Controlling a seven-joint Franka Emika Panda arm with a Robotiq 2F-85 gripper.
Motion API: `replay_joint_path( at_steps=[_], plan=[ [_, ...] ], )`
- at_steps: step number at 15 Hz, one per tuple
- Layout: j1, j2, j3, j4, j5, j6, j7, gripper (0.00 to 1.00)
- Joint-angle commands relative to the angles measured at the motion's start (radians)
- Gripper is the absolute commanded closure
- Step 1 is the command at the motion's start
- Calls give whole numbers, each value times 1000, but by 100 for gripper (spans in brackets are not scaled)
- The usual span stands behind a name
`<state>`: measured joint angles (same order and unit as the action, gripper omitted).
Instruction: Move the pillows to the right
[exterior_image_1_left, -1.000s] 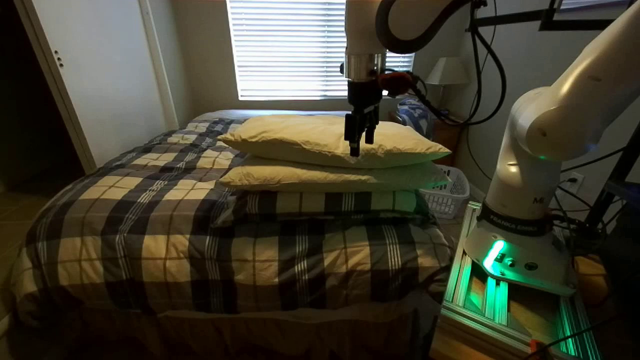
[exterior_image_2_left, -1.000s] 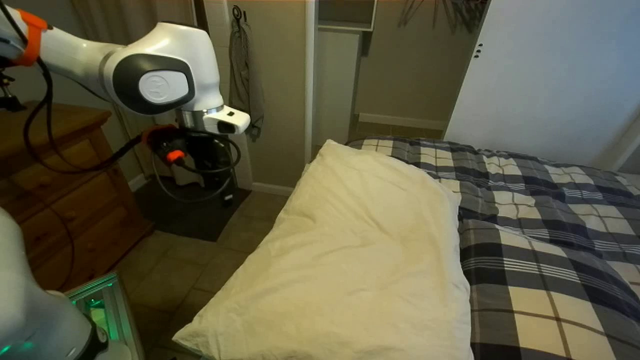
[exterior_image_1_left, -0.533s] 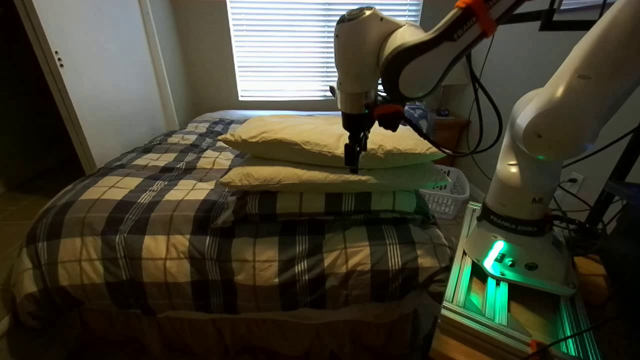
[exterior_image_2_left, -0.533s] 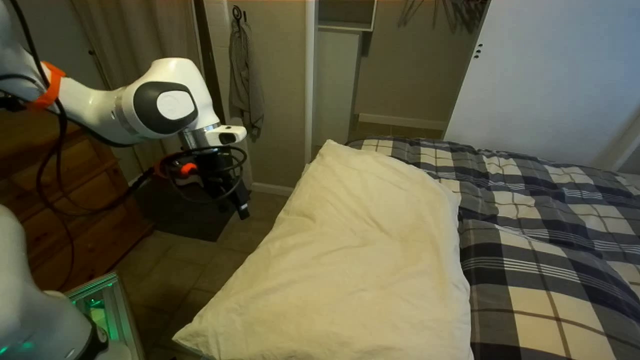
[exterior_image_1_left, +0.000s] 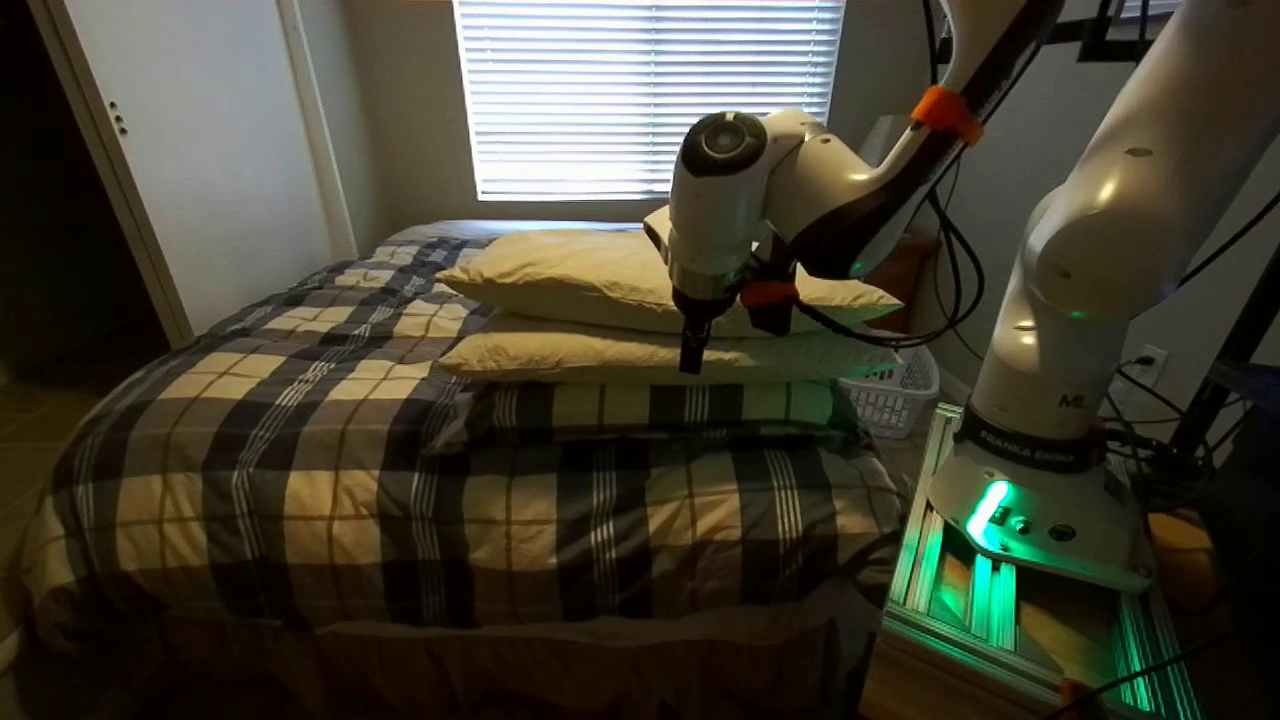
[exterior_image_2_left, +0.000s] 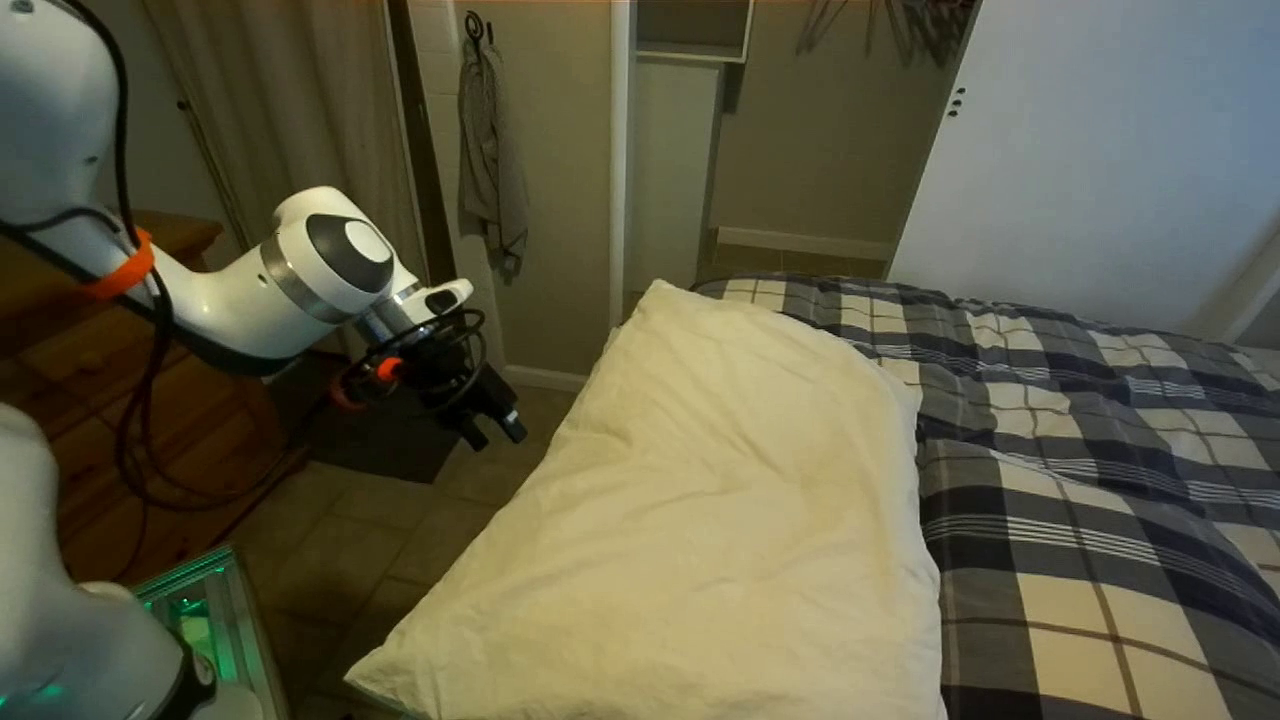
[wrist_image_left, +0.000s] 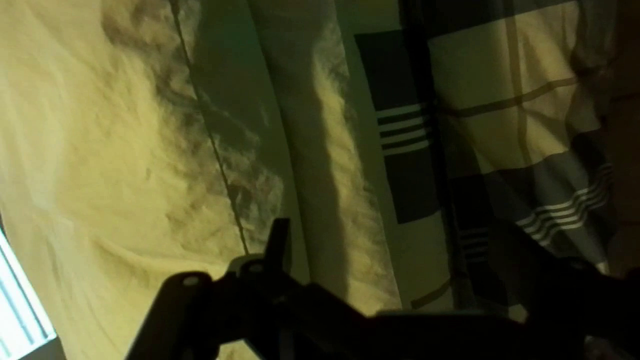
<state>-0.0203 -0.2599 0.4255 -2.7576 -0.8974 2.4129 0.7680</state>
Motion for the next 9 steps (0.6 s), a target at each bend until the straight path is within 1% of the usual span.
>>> replay_joint_path(
  at_steps=[1, 4, 7, 8, 9],
  plan=[
    [21, 94, -55, 0, -195, -19, 177, 0],
    [50, 176, -115, 9, -301, -27, 282, 0],
    [78, 256, -166, 24, -386, -29, 359, 0],
    [87, 279, -181, 28, -405, -30, 376, 21],
    [94, 297, -194, 34, -425, -35, 393, 26]
  ],
)
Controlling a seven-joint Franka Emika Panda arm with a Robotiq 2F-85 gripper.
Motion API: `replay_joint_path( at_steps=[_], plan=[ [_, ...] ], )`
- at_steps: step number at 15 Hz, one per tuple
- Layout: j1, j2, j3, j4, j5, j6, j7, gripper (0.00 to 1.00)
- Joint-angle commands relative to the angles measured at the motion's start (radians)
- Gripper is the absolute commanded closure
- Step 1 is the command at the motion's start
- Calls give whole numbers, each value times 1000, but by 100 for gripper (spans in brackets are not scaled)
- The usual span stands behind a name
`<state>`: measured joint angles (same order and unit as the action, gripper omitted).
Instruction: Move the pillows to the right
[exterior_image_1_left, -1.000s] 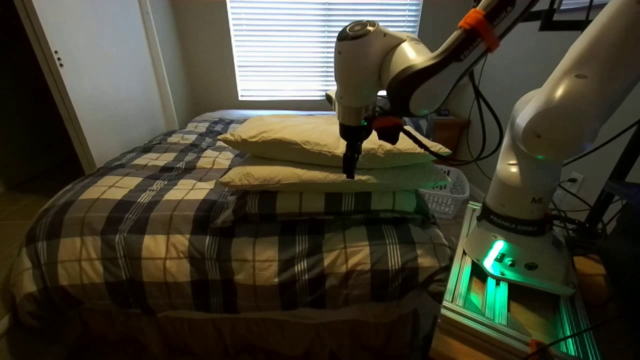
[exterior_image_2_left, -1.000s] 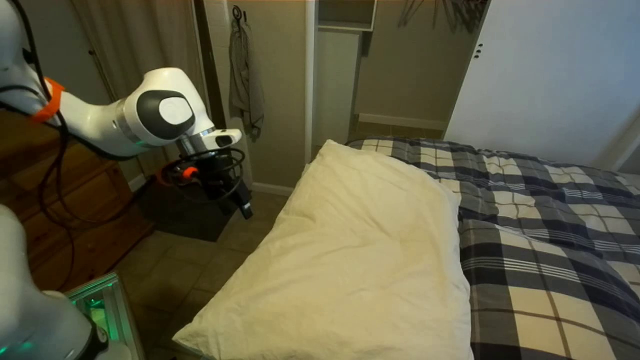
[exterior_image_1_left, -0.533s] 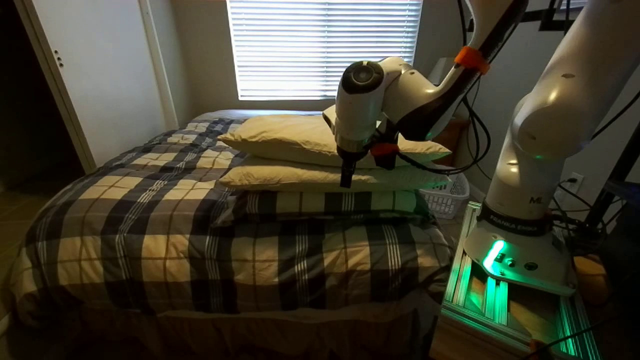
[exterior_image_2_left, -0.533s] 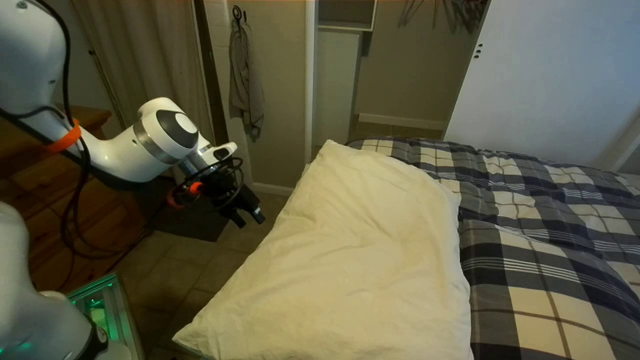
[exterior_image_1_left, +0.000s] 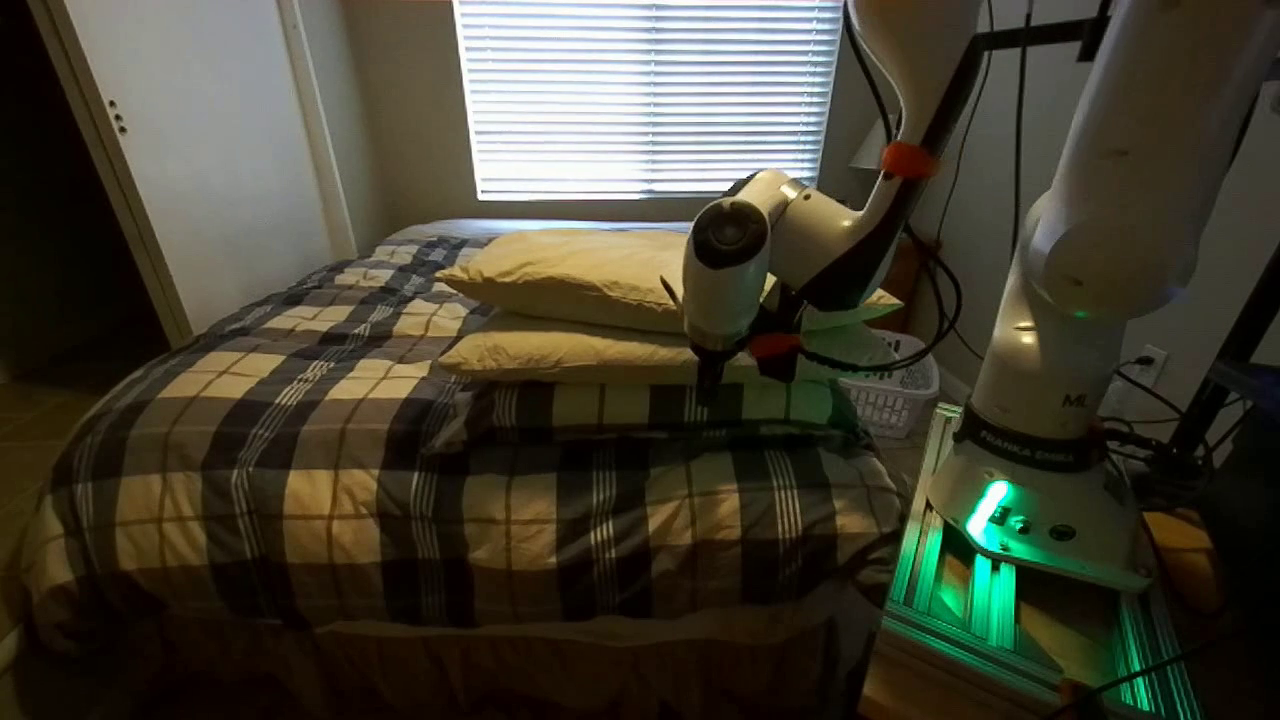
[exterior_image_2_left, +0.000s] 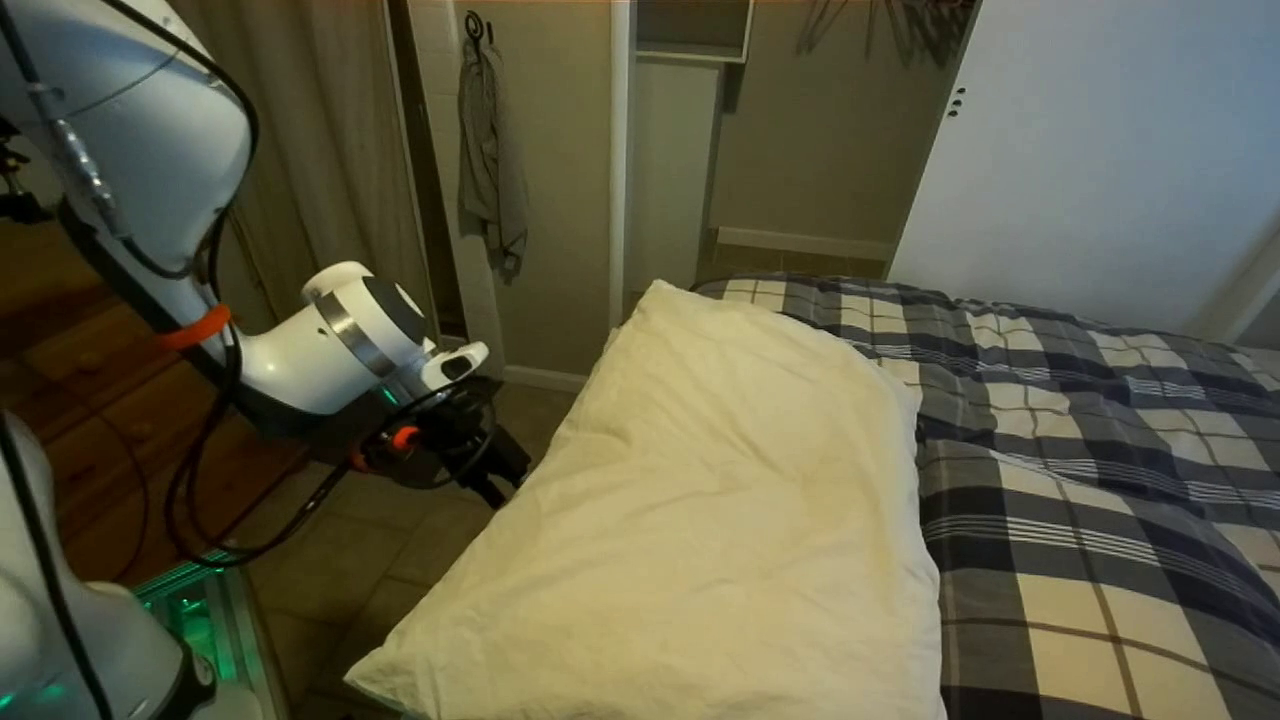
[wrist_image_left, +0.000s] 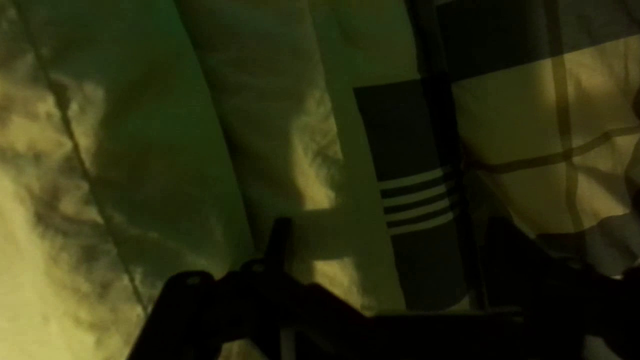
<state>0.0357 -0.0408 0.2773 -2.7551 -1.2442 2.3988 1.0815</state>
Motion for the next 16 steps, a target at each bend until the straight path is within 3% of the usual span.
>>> replay_joint_path(
  at_steps=[1, 4, 10, 12, 16],
  plan=[
    [45, 86, -58, 35, -87, -29, 86, 32],
    [52, 90, -88, 42, -22, -31, 6, 56],
    [49, 39, -129, 53, -124, -95, 26, 93],
    [42, 20, -143, 50, -161, -88, 29, 98],
    [23, -74, -184, 34, -181, -87, 6, 94]
  ],
)
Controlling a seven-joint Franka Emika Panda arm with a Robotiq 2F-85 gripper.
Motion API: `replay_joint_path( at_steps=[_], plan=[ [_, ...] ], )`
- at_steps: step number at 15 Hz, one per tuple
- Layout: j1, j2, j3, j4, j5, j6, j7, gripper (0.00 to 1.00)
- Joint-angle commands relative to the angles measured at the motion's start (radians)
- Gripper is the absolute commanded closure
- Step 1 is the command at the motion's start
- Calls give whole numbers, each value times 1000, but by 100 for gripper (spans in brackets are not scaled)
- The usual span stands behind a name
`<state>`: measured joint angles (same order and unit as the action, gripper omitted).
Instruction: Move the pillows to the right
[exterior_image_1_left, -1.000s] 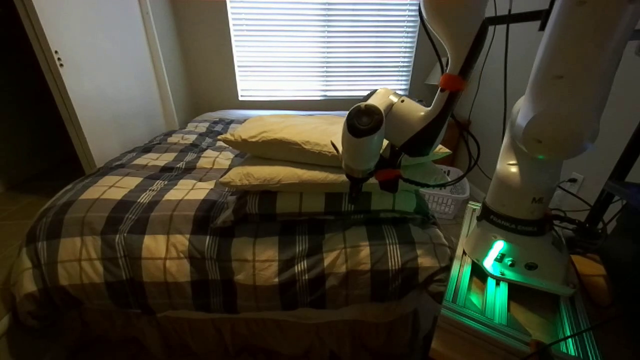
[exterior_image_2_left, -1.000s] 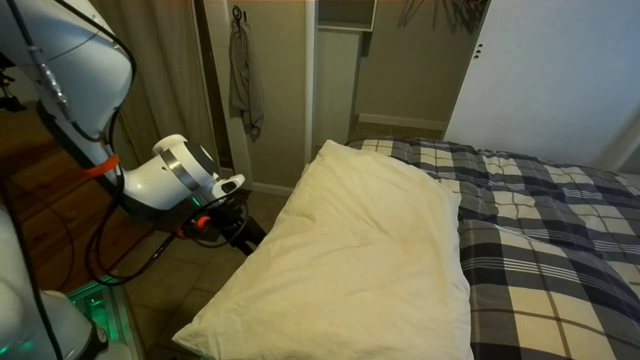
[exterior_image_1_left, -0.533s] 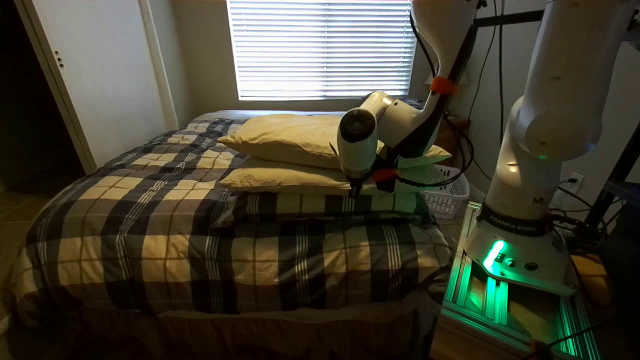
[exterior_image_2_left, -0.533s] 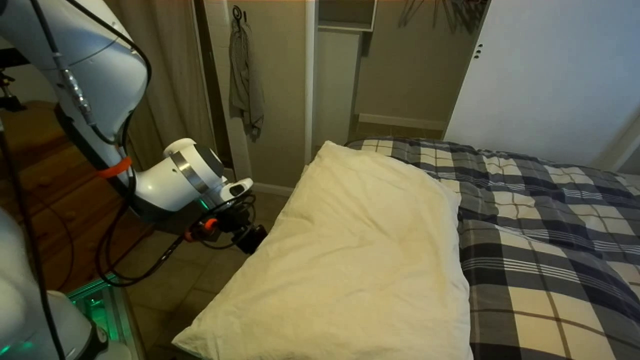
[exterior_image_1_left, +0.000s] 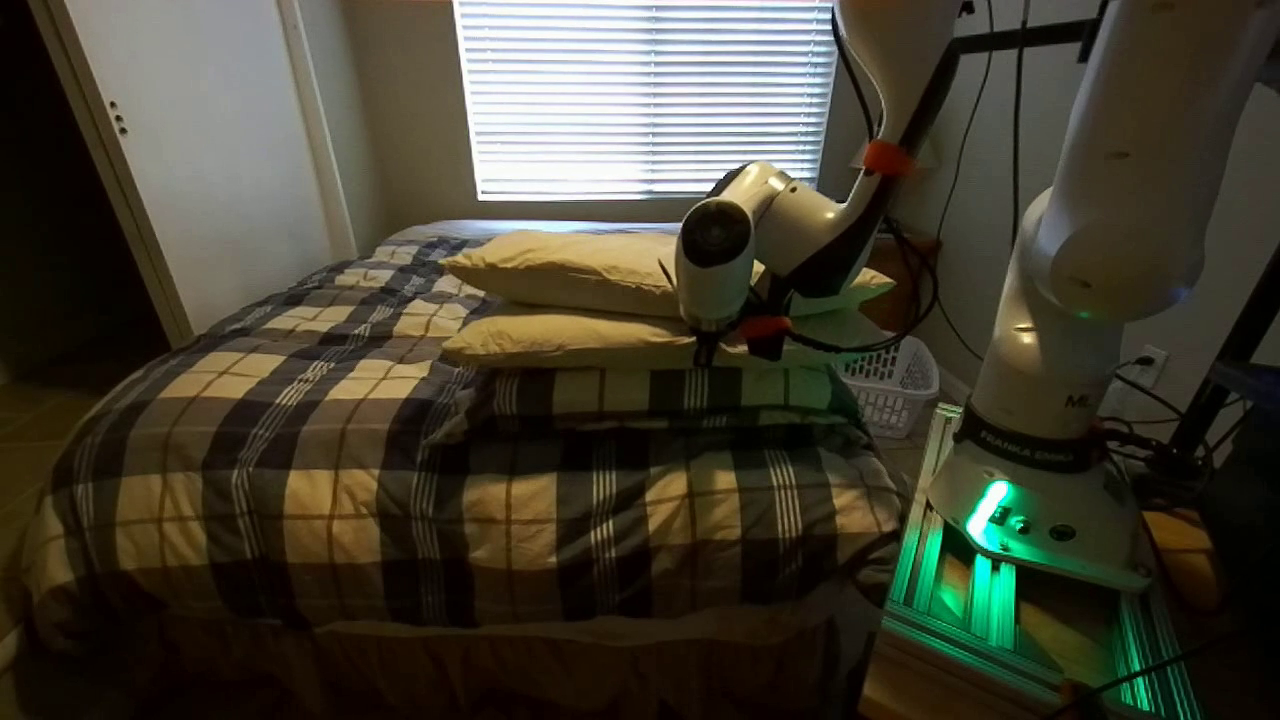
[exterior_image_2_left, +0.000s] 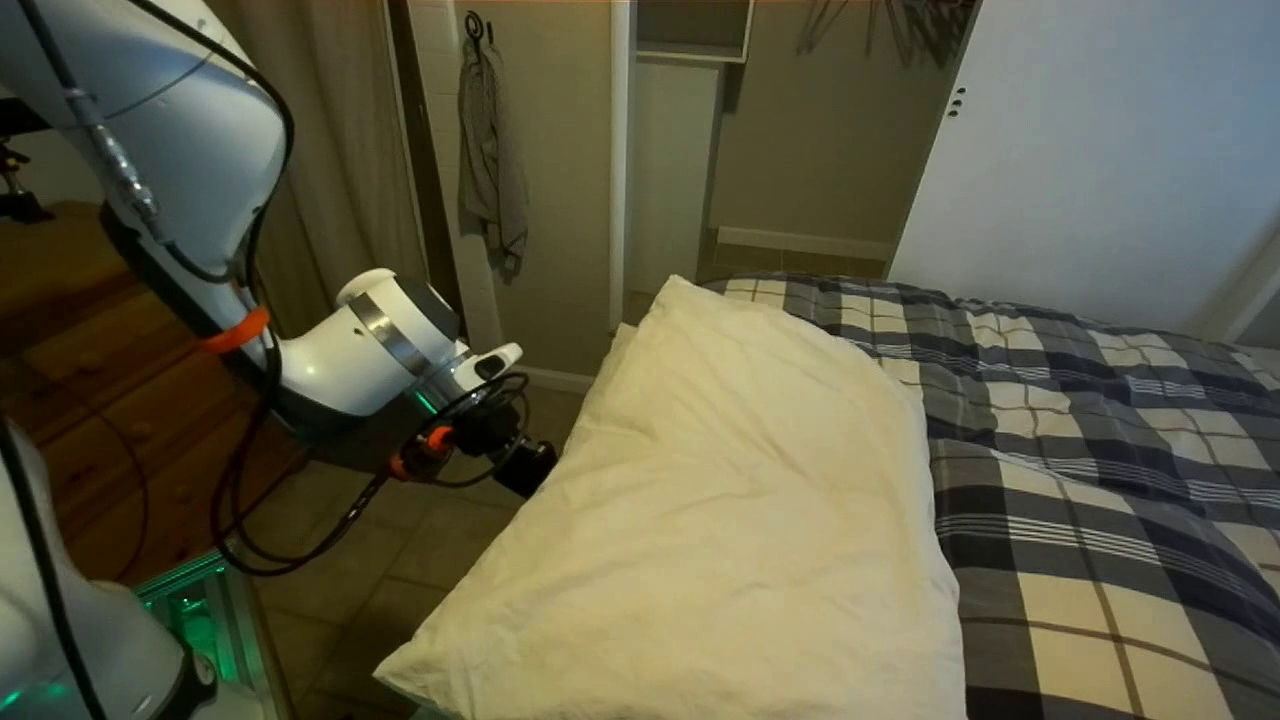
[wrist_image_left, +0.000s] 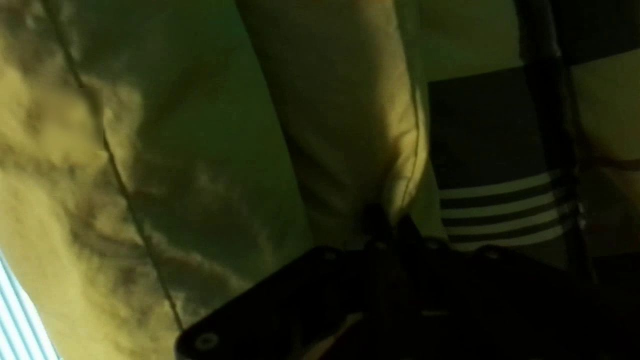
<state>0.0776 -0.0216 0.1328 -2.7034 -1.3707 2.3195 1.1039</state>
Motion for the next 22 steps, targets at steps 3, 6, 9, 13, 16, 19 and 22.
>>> replay_joint_path(
  at_steps=[3, 6, 9, 13, 16, 19, 22],
  plan=[
    [-40, -188, -82, -27, -74, 7, -30, 94],
    [-68, -286, -137, -18, -97, 38, -30, 94],
    [-53, -261, -145, 1, -63, 42, -20, 94],
    [-76, -311, -179, 3, -78, 73, -43, 94],
    [-75, -311, -178, 3, -78, 73, -43, 94],
    [-75, -311, -178, 3, -78, 73, -43, 94],
    [-75, -311, -178, 3, -78, 73, -43, 94]
  ],
)
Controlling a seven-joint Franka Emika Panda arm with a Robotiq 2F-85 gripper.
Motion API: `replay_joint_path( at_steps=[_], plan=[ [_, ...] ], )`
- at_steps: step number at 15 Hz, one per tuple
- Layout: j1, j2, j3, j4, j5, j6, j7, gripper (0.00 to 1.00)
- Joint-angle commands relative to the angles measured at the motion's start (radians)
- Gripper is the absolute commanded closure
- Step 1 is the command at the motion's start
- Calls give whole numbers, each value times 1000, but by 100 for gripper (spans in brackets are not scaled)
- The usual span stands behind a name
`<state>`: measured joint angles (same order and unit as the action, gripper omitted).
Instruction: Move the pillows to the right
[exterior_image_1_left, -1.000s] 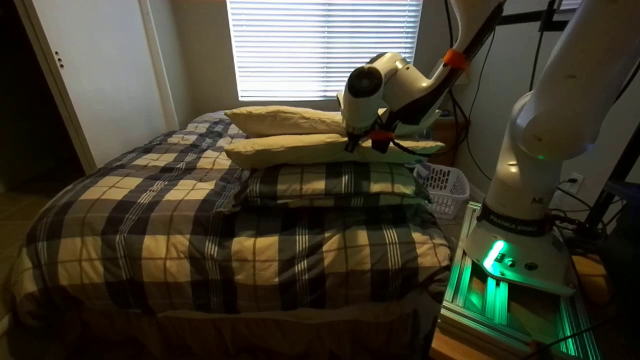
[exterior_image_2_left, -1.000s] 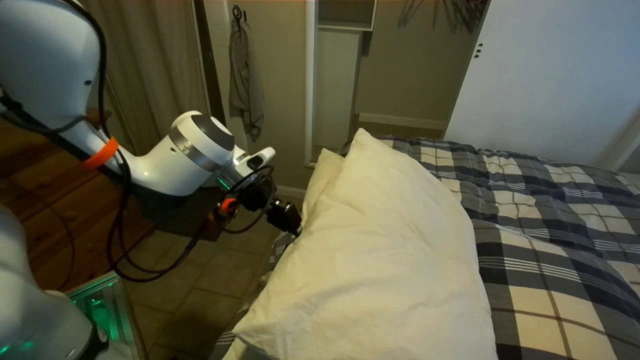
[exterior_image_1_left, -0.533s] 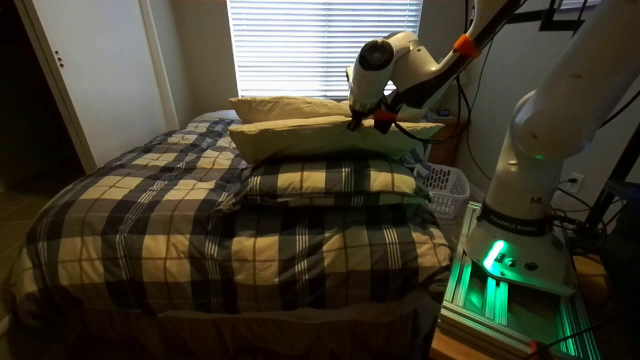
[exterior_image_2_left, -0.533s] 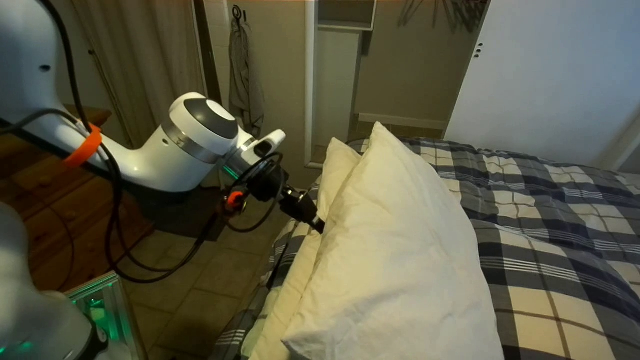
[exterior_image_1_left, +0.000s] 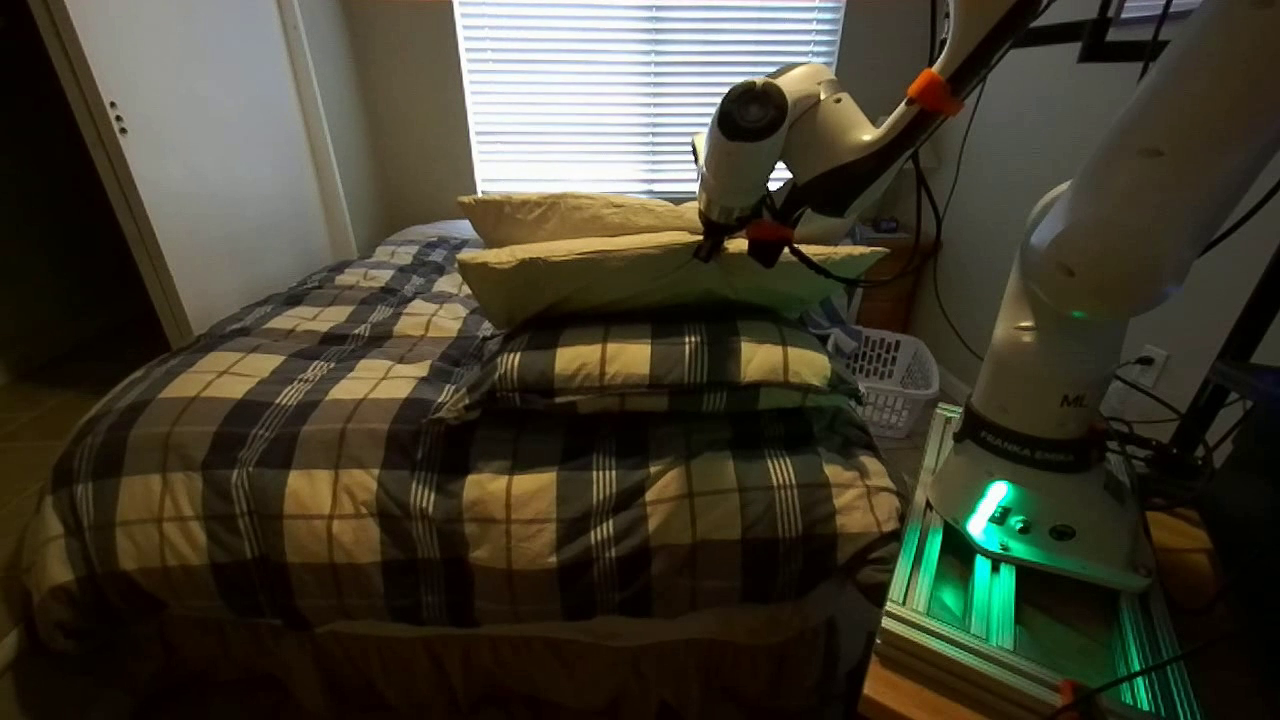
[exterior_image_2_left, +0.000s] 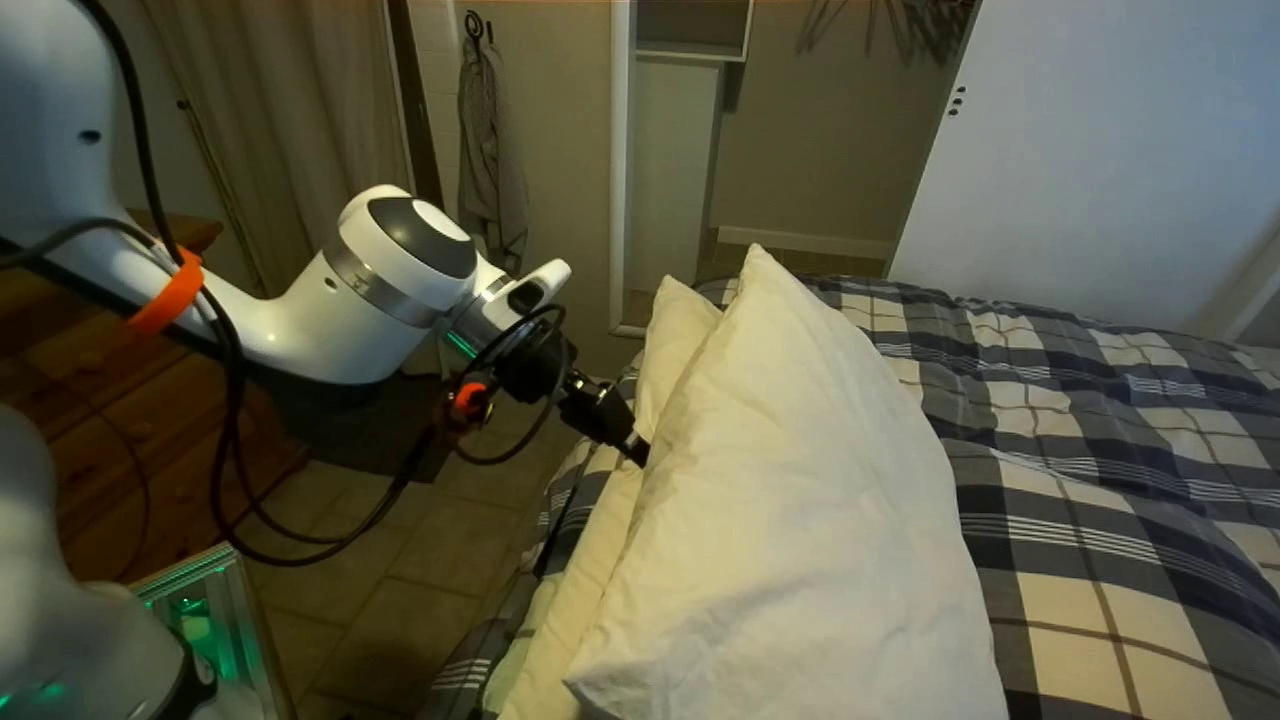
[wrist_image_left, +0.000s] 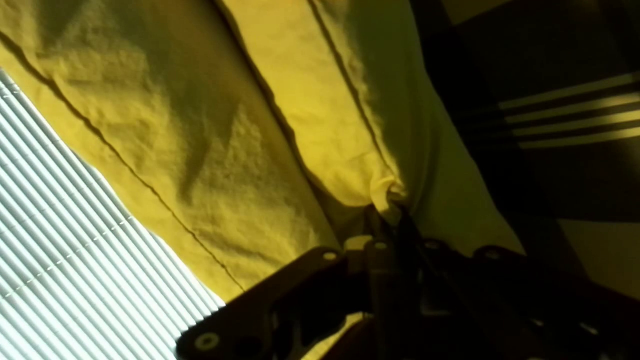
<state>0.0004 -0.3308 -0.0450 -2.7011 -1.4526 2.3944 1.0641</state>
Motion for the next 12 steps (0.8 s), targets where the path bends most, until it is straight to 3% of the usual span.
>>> replay_joint_path(
  at_steps=[1, 6, 12],
  plan=[
    [-2, 9, -4, 12, 4, -4, -4, 93],
    [-76, 50, -76, 124, -149, 17, 42, 94],
    [-121, 178, -189, 340, -521, 87, 269, 94]
  ],
)
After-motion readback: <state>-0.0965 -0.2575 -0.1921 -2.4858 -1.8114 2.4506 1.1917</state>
